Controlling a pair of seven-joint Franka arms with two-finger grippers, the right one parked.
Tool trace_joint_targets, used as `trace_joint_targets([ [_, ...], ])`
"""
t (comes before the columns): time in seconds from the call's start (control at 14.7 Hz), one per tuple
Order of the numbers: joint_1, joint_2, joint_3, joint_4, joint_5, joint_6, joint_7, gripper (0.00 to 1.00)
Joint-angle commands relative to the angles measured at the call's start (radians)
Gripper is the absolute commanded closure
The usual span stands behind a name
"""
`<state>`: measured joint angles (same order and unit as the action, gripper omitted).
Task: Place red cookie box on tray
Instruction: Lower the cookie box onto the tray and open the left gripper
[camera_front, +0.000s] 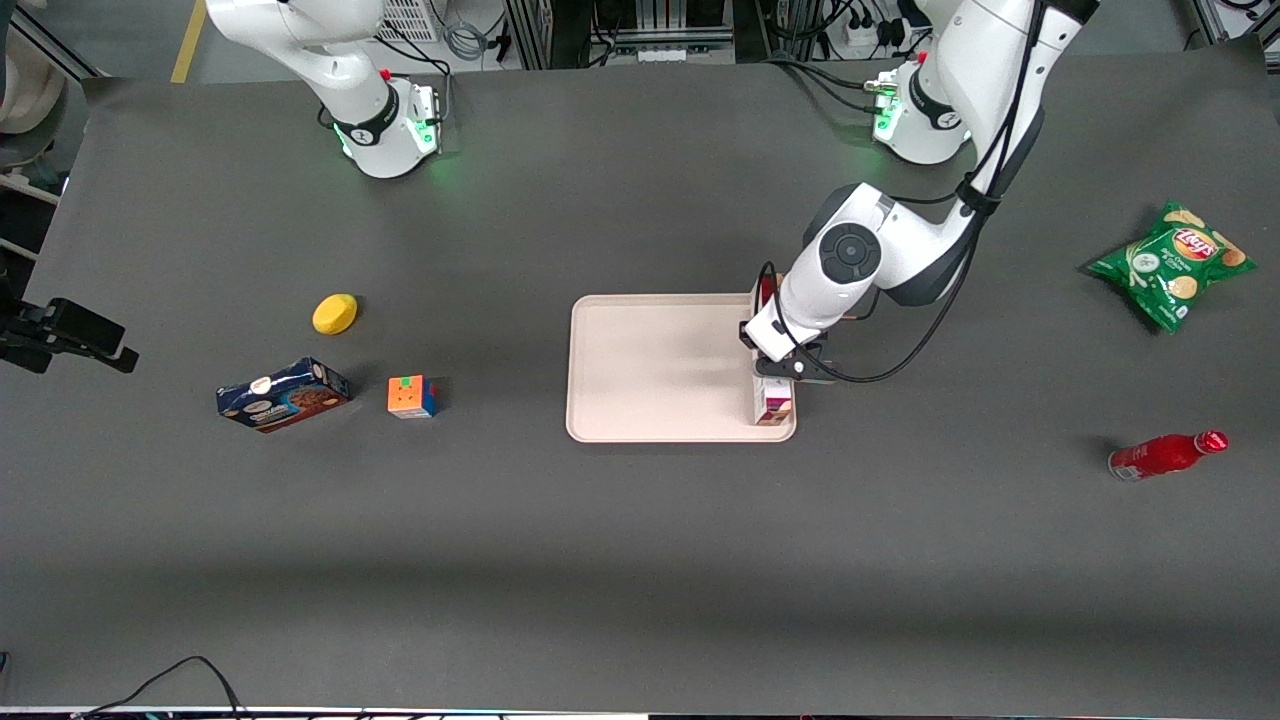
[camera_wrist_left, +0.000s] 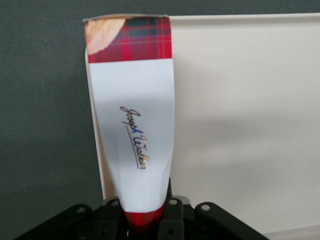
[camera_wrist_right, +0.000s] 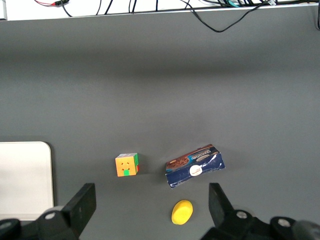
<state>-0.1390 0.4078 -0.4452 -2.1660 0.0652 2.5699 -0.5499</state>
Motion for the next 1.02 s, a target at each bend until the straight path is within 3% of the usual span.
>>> trace_joint_targets([
  [0.0, -0.011, 0.006, 0.007, 0.000, 0.018, 0.021, -0.038, 0.72],
  [0.07, -0.011, 0.008, 0.007, 0.002, 0.016, 0.022, -0.038, 0.70],
  [0.2, -0.010, 0.014, 0.008, 0.005, 0.018, 0.024, -0.038, 0.56],
  [0.27, -0.010, 0.014, 0.010, 0.006, 0.018, 0.024, -0.038, 0.42],
  [0.41, -0.010, 0.014, 0.011, 0.014, 0.018, 0.021, -0.035, 0.00],
  [0.75, 0.006, -0.010, 0.011, 0.086, 0.018, -0.037, -0.028, 0.00],
  [0.95, 0.036, -0.062, 0.014, 0.161, 0.018, -0.173, 0.005, 0.00],
])
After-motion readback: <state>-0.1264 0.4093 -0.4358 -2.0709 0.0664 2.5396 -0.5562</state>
